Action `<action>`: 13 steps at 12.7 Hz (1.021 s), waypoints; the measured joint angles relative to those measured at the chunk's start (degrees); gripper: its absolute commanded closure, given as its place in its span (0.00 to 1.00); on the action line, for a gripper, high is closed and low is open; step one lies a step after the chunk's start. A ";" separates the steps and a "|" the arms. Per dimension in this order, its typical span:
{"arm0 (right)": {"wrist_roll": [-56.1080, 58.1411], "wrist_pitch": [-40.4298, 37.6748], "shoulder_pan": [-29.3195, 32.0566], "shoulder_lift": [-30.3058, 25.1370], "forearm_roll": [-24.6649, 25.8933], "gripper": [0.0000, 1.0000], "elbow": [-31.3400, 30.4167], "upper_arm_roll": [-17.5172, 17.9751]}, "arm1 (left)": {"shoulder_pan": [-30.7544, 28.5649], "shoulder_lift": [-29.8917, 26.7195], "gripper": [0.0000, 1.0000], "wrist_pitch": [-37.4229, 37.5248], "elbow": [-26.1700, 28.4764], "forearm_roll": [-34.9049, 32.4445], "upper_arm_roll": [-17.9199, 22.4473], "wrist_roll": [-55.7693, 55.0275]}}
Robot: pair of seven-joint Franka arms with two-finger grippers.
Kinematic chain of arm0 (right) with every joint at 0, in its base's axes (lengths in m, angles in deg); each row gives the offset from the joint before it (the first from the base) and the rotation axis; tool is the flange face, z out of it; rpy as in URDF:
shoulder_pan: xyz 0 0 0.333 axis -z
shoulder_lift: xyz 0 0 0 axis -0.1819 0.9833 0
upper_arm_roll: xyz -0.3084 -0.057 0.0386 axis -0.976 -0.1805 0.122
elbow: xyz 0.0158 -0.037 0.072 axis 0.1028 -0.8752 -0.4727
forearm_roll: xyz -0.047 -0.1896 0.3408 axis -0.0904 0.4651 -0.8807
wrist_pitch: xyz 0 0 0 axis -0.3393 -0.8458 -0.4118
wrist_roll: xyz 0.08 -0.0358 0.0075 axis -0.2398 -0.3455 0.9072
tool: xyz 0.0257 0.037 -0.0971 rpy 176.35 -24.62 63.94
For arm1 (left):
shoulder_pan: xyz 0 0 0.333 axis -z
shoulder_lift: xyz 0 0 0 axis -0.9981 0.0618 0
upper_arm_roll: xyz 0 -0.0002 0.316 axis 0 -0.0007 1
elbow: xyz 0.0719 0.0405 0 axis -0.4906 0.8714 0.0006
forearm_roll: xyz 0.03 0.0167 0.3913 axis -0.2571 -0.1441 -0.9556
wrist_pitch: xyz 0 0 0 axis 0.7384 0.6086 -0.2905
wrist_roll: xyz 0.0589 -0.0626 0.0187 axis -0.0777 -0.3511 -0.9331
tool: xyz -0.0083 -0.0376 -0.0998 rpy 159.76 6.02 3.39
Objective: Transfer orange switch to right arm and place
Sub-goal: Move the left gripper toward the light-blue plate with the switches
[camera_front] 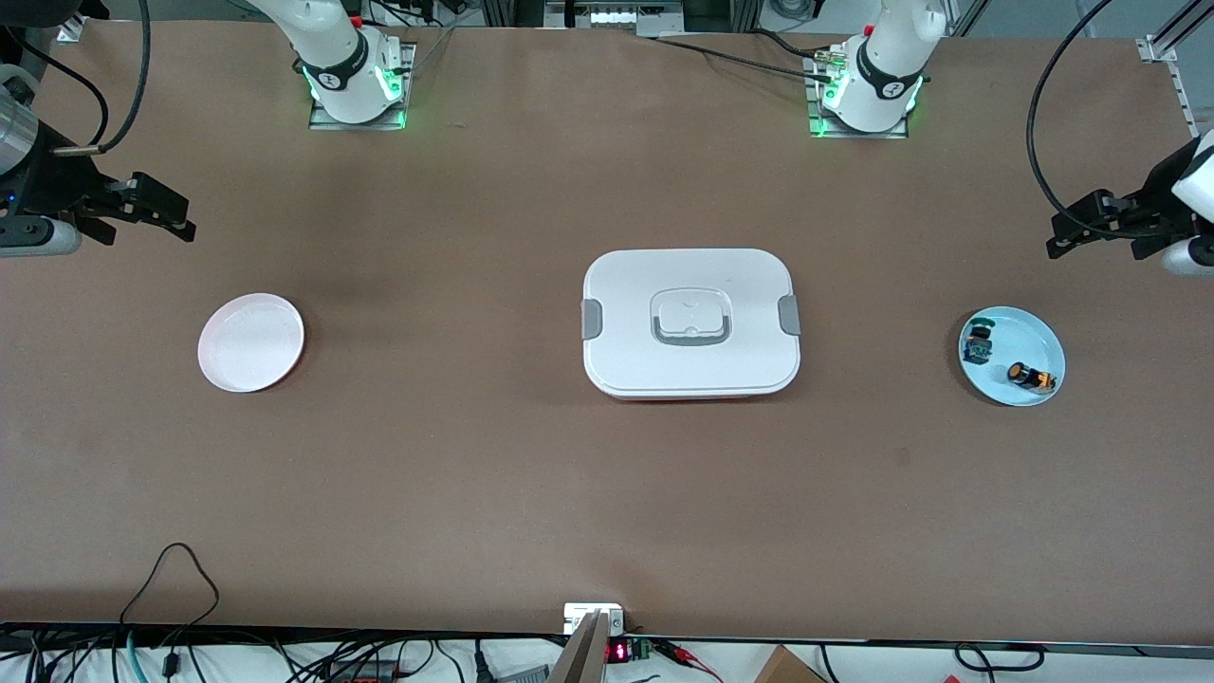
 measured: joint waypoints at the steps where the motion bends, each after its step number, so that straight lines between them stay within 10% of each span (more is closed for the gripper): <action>1: 0.00 0.12 0.00 0.00 0.00 0.00 -0.05 0.00 | 0.00 0.08 0.00 0.00 0.00 0.00 0.01 0.00; 13: 0.02 0.98 -1.24 0.05 0.00 0.00 -0.68 0.03 | -0.05 0.07 0.00 0.23 -0.36 0.00 0.13 -0.05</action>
